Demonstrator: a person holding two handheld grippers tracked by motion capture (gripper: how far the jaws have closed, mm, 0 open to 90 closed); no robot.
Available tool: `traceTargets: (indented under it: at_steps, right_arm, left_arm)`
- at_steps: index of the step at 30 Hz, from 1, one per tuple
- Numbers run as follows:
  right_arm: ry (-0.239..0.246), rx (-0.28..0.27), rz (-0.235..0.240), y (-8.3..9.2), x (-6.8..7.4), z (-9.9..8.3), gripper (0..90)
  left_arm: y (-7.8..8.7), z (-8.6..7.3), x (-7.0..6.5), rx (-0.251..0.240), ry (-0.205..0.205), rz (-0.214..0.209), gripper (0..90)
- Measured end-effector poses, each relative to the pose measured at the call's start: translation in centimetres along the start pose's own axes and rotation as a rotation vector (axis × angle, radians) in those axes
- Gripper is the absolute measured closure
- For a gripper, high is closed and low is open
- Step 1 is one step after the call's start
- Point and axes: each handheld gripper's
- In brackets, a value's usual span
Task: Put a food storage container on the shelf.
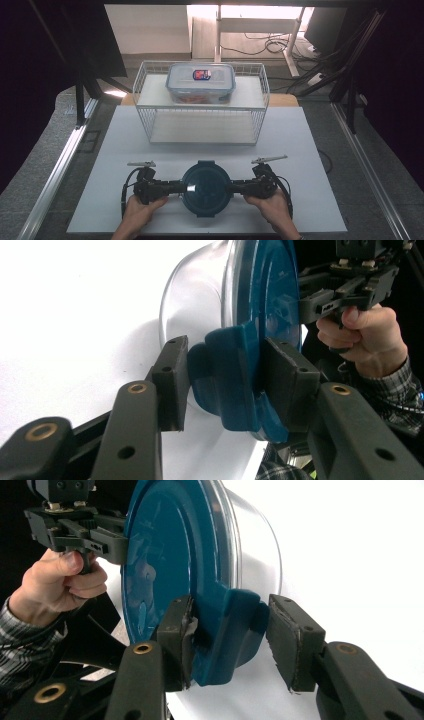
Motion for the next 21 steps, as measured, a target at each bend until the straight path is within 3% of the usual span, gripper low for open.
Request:
traceTargets:
  at_steps: [4,7,10,21]
  right_arm:
    - [0.002,-0.012,-0.012,0.2,0.3,-0.2,55.5]
    - [0.019,-0.025,-0.014,0.3,0.5,-0.2,56.5]
    - [0.044,-0.056,-0.023,0.4,0.8,0.0,56.6]
    - [0.071,-0.128,-0.015,1.6,1.3,1.7,56.8]
  left_arm:
    - [0.1,-0.2,-0.3,-0.025,0.002,0.004,55.9]
    - [0.2,0.1,-0.7,-0.041,-0.027,0.027,56.7]
    - [0.5,0.5,-0.8,-0.057,-0.038,0.023,56.8]
    - [1.0,2.6,-2.1,-0.025,-0.099,0.029,57.0]
Point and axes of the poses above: each handheld gripper's, and its own axes: y roughly backward along the jaws, z roughly out of its top, x roughly to its left, and after that the axes turned 7 degrees about -z, right-handed
